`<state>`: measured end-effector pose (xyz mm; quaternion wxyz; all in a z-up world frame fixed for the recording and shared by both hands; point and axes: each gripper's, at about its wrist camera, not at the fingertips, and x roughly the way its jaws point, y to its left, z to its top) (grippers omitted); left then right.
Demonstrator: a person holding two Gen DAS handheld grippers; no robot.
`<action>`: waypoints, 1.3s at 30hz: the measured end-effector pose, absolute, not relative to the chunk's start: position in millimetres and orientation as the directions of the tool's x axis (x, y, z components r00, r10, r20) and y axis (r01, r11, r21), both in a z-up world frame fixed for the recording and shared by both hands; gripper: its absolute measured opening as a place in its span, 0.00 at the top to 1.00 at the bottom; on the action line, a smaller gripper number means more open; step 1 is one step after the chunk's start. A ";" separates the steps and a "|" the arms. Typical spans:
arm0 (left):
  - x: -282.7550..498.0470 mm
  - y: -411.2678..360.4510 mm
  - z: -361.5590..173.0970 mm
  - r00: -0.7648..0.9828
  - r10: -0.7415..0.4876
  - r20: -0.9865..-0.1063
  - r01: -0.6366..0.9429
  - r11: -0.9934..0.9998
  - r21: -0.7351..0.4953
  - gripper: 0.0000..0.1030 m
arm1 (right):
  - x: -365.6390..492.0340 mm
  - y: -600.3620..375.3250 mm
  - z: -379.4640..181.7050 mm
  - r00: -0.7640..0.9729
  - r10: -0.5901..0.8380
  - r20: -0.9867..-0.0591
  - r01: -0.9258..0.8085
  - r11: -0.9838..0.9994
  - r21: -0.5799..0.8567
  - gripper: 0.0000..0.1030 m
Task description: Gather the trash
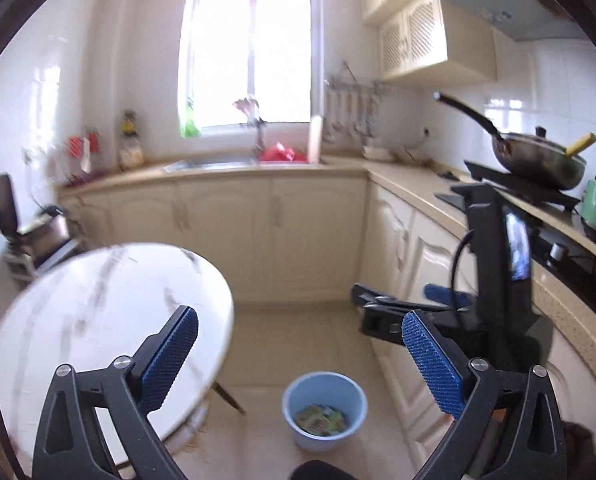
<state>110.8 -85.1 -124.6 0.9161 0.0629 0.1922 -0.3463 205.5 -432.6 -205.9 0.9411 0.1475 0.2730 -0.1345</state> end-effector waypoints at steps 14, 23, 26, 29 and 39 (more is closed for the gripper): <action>-77.9 61.3 -79.4 0.934 -0.314 -0.173 0.314 0.949 -0.023 0.01 | 131.1 -265.8 -58.1 0.961 -0.067 -0.268 0.074 0.997 0.018 0.00; -158.1 38.3 -106.4 0.971 -0.220 -0.094 0.220 0.975 -0.010 0.01 | 94.7 -206.4 -34.8 0.986 0.012 -0.166 -0.023 0.998 -0.065 0.00; -163.5 29.9 -117.2 0.975 -0.210 -0.077 0.210 0.978 -0.003 0.01 | 88.3 -206.1 -36.8 0.988 0.024 -0.150 -0.034 0.998 -0.060 0.00; -162.1 28.3 -127.4 0.979 -0.193 -0.068 0.193 0.981 0.004 0.01 | 84.6 -207.1 -36.8 0.989 0.028 -0.147 -0.037 0.998 -0.058 0.00; -150.0 9.2 -133.1 0.977 -0.201 -0.069 0.203 0.979 0.022 0.01 | 72.0 -219.8 -36.2 0.991 -0.009 -0.134 0.002 0.999 -0.051 0.00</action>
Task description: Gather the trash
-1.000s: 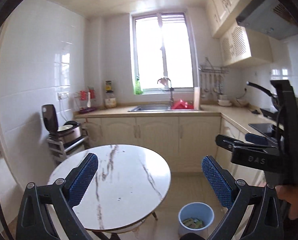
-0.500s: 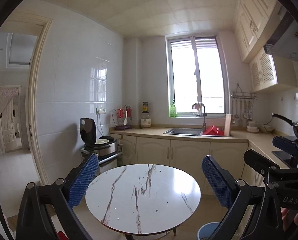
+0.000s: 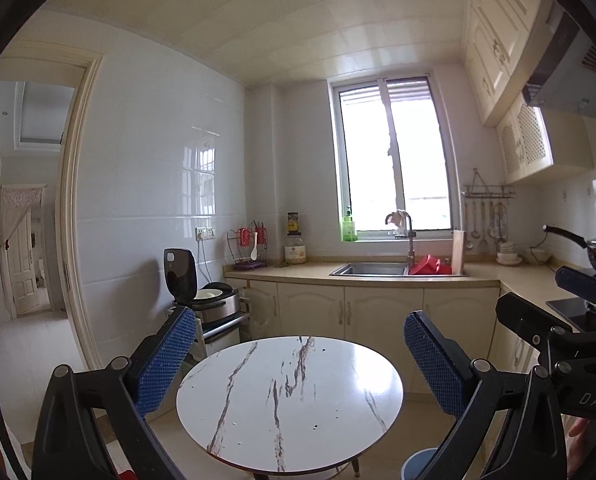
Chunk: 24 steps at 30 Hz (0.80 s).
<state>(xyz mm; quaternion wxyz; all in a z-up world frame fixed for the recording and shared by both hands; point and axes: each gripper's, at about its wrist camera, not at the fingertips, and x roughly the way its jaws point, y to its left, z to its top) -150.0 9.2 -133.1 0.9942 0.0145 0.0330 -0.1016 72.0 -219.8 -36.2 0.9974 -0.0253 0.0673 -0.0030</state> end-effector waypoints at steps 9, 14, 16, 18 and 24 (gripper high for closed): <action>-121.1 15.9 -133.1 0.974 -0.218 -0.059 0.219 0.976 0.019 0.01 | 67.1 -230.9 -37.1 0.991 -0.038 -0.130 0.034 0.999 -0.039 0.00; -115.2 17.6 -135.1 0.972 -0.230 -0.047 0.231 0.973 0.022 0.01 | 65.0 -236.8 -37.1 0.990 -0.052 -0.131 0.048 0.998 -0.035 0.00; -111.8 18.6 -135.5 0.971 -0.233 -0.049 0.234 0.972 0.022 0.01 | 65.2 -238.9 -37.0 0.989 -0.056 -0.134 0.052 0.998 -0.035 0.00; -107.7 21.0 -135.0 0.970 -0.237 -0.050 0.239 0.971 0.022 0.01 | 65.3 -240.9 -37.2 0.989 -0.060 -0.137 0.056 0.998 -0.033 0.00; -98.5 25.6 -132.9 0.967 -0.252 -0.043 0.253 0.967 0.021 0.01 | 62.6 -243.3 -37.1 0.989 -0.068 -0.134 0.064 0.997 -0.034 0.00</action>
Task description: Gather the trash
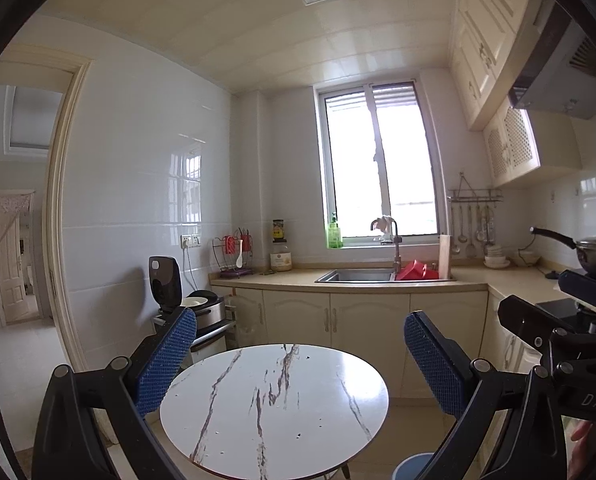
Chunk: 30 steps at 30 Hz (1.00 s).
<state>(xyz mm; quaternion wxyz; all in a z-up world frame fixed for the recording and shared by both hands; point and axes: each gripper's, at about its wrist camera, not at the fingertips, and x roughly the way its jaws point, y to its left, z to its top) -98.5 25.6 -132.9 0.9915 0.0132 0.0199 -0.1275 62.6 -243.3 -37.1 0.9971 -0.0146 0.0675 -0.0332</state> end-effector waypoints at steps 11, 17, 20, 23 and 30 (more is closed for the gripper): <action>-92.2 36.4 -132.6 0.965 -0.260 -0.039 0.261 0.965 0.024 0.01 | 60.6 -248.2 -36.5 0.988 -0.075 -0.133 0.071 0.997 -0.032 0.00; -91.8 39.4 -134.2 0.964 -0.262 -0.039 0.263 0.965 0.025 0.01 | 59.9 -248.7 -36.8 0.988 -0.075 -0.135 0.072 0.997 -0.030 0.00; -90.3 42.8 -133.5 0.964 -0.265 -0.039 0.266 0.964 0.026 0.01 | 58.8 -249.6 -35.7 0.988 -0.078 -0.134 0.075 0.997 -0.029 0.00; -90.8 41.7 -133.7 0.964 -0.263 -0.039 0.264 0.964 0.027 0.01 | 58.4 -250.6 -34.9 0.988 -0.080 -0.133 0.077 0.997 -0.028 0.00; -87.0 49.7 -131.2 0.962 -0.269 -0.040 0.270 0.963 0.027 0.01 | 58.7 -251.5 -34.5 0.987 -0.081 -0.135 0.078 0.997 -0.027 0.00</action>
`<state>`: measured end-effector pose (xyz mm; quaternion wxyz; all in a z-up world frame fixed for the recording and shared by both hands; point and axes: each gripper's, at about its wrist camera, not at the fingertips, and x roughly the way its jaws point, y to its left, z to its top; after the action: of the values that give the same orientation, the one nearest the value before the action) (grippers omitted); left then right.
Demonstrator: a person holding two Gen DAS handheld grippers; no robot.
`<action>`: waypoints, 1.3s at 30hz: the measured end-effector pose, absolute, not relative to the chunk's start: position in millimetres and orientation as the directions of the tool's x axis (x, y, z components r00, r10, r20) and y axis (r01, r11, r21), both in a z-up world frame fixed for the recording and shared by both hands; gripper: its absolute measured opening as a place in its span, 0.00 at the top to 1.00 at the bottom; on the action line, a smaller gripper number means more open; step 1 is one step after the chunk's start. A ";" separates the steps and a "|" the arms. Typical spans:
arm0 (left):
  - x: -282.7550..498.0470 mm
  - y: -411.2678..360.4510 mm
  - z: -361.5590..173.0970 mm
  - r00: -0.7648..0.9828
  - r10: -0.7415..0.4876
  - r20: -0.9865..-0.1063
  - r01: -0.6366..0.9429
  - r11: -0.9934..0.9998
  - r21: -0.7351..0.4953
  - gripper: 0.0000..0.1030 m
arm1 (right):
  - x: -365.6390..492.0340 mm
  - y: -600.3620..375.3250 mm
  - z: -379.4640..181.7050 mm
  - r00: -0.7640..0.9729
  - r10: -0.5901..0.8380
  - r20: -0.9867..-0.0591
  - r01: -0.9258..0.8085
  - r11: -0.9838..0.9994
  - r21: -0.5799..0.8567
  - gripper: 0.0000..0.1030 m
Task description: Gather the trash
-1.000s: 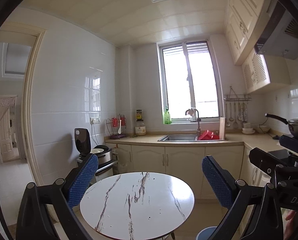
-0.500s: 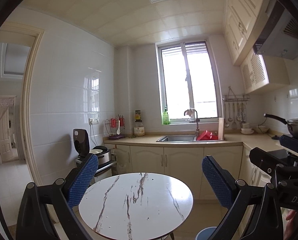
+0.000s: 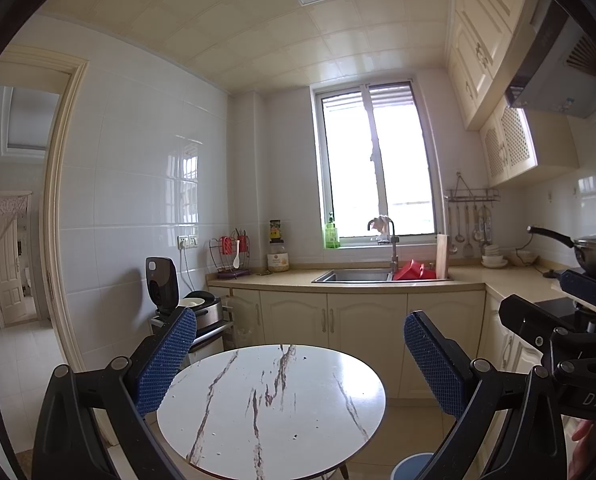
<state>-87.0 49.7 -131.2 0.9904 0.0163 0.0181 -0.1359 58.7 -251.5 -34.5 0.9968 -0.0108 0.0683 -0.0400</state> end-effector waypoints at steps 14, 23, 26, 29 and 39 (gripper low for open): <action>-86.8 58.7 -125.8 0.961 -0.273 -0.044 0.274 0.961 0.029 0.01 | 59.2 -254.2 -34.3 0.987 -0.083 -0.136 0.080 0.996 -0.028 0.00; -84.3 59.6 -121.6 0.962 -0.271 -0.044 0.272 0.962 0.031 0.01 | 59.7 -254.1 -34.6 0.987 -0.084 -0.137 0.082 0.996 -0.027 0.00; -83.9 60.1 -120.8 0.961 -0.272 -0.044 0.273 0.961 0.031 0.01 | 59.8 -254.7 -34.7 0.987 -0.083 -0.137 0.080 0.996 -0.027 0.00; -83.9 60.2 -120.9 0.961 -0.273 -0.044 0.274 0.961 0.031 0.01 | 59.7 -254.4 -34.7 0.987 -0.085 -0.137 0.082 0.996 -0.027 0.00; -84.7 63.0 -118.4 0.961 -0.272 -0.048 0.274 0.961 0.031 0.01 | 60.5 -254.6 -35.5 0.986 -0.089 -0.139 0.086 0.996 -0.027 0.00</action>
<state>-84.7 63.0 -118.4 0.9900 0.0187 0.0214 -0.1379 60.5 -254.6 -35.5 0.9965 -0.0103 0.0703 -0.0441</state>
